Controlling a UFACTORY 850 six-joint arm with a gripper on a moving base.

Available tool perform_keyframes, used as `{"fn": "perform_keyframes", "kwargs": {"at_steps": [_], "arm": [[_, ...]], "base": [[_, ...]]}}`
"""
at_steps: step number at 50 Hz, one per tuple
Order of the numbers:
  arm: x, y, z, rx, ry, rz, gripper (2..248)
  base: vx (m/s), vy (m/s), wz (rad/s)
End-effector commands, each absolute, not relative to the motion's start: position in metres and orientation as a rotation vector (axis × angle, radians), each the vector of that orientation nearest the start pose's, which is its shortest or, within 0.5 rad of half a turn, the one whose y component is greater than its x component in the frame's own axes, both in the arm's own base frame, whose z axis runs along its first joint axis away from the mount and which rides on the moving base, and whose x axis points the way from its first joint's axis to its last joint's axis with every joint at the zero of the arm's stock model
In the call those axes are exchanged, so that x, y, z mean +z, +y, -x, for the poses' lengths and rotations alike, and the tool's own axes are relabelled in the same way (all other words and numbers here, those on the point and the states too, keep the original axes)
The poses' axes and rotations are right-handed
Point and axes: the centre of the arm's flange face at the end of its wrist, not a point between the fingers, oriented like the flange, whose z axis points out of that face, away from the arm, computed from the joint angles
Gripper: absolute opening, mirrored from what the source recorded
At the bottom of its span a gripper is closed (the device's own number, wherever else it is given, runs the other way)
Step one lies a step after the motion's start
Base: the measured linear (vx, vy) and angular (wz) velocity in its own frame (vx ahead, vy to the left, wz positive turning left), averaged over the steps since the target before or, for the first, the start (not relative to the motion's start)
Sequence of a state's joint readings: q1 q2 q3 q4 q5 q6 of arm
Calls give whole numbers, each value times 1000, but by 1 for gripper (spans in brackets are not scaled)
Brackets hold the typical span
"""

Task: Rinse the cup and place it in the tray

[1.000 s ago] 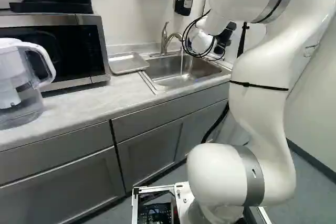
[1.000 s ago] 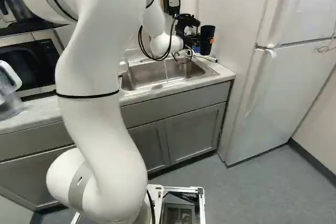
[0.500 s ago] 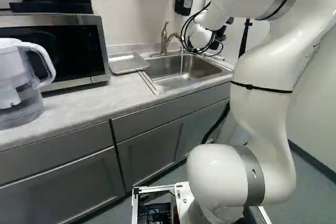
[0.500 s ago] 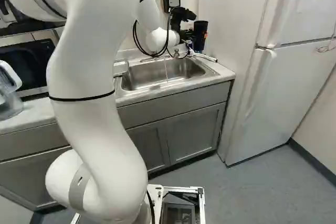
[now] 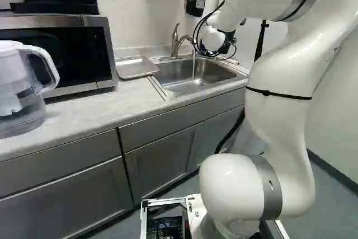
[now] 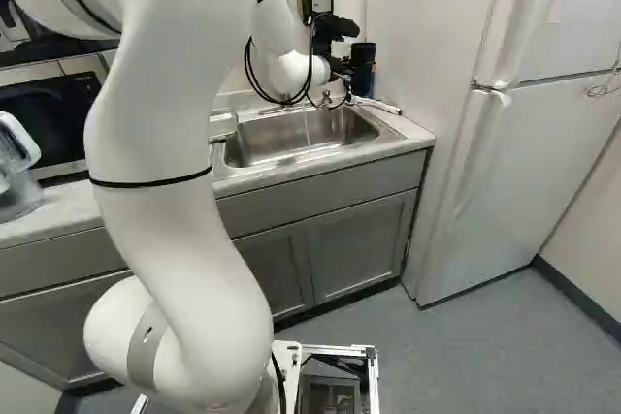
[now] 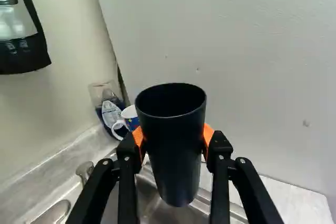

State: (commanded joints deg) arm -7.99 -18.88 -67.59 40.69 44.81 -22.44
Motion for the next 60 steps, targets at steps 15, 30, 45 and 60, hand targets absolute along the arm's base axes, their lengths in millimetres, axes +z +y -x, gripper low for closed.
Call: {"fn": "perform_keyframes", "kwargs": {"at_steps": [15, 30, 45, 60], "arm": [[558, -125, -614, -2360, 765, 2541, 124], [558, -125, -614, -2391, 588, 2701, 124], [558, -125, -613, -2384, 600, 2710, 124], [558, -119, -612, -2380, 589, 2707, 124]], "base": [[0, 0, 0], [0, 0, 0], [0, 0, 0], [0, 0, 0]]}}
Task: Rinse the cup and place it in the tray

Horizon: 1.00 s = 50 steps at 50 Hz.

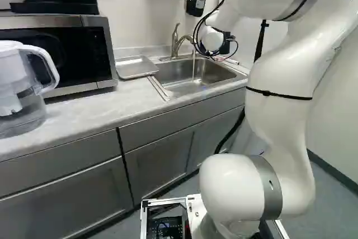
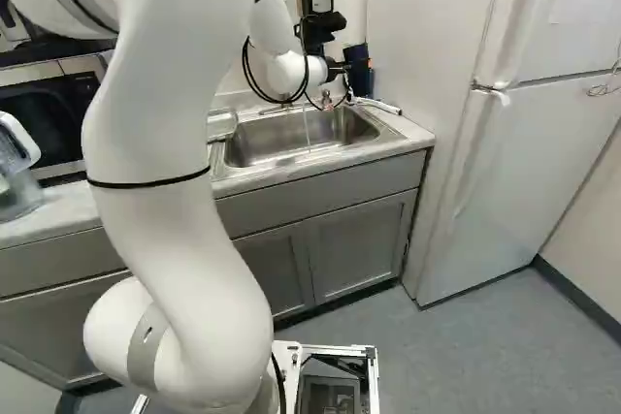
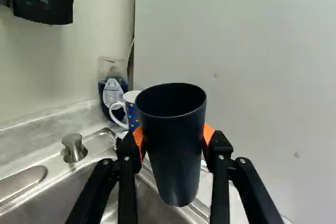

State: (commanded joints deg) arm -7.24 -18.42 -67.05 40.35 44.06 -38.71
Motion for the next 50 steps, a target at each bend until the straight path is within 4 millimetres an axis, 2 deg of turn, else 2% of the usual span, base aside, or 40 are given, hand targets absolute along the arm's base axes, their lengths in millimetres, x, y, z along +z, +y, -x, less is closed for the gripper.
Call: {"fn": "perform_keyframes", "kwargs": {"at_steps": [24, 50], "arm": [[559, -101, -598, 1722, -399, -1970, 124], [541, -93, -583, 1693, -380, -1990, 124]], "base": [[0, 0, 0], [0, 0, 0]]}}
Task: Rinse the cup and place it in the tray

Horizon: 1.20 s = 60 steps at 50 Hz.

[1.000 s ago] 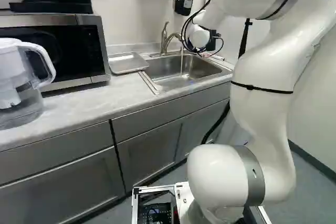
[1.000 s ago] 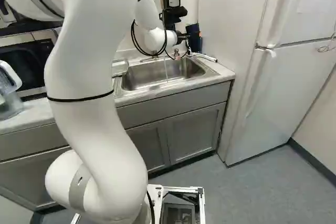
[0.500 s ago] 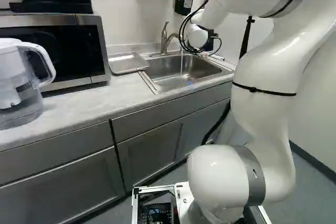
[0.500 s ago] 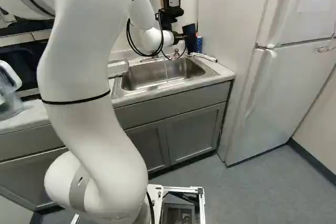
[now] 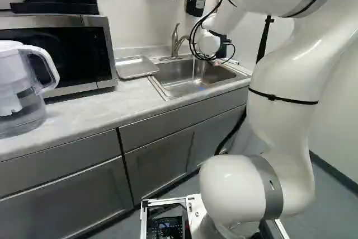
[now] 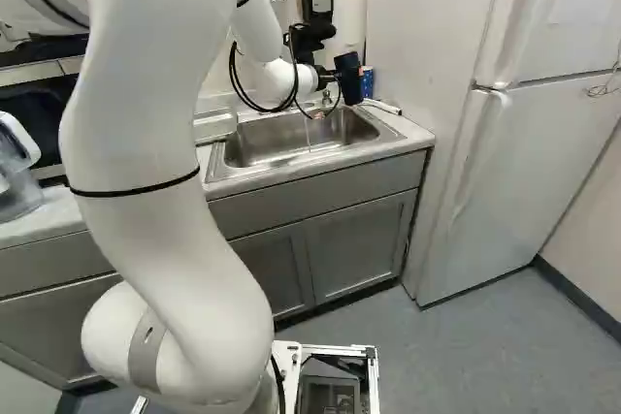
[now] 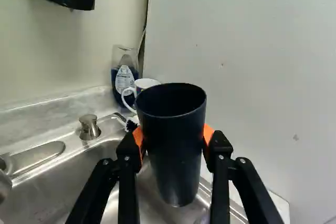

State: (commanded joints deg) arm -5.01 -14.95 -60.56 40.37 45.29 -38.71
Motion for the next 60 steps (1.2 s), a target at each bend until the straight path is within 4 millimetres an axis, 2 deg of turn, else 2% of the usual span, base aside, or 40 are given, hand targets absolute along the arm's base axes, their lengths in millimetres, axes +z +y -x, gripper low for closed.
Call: {"fn": "perform_keyframes", "kwargs": {"at_steps": [27, 45, 60], "arm": [[542, -76, -575, 1706, -409, -1990, 124], [541, -73, -562, 1691, -466, -2001, 124], [541, -73, -561, 1760, -595, -2009, 124]], "base": [[0, 0, 0], [0, 0, 0], [0, 0, 0]]}}
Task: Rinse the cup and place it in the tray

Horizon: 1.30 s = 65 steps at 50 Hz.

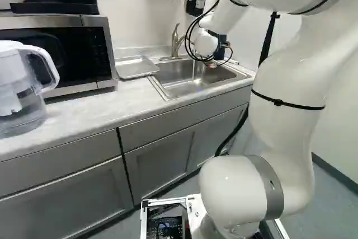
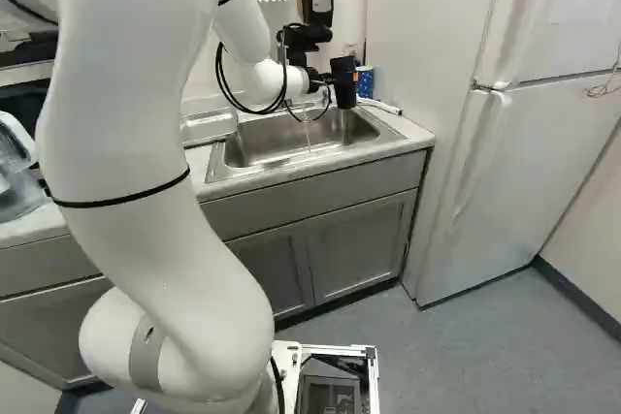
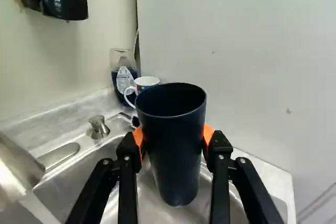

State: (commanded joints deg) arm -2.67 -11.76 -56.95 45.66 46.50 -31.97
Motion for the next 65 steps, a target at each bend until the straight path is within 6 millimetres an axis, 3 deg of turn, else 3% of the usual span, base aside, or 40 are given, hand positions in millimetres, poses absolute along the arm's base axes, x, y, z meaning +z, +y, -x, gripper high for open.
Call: {"fn": "perform_keyframes", "kwargs": {"at_steps": [24, 45, 65], "arm": [[543, -63, -559, -2307, 754, 2555, 124], [544, -51, -557, -2263, 888, 2356, 124], [547, -47, -559, -2297, 764, 2369, 124]], "base": [[0, 0, 0], [0, 0, 0], [0, 0, 0]]}}
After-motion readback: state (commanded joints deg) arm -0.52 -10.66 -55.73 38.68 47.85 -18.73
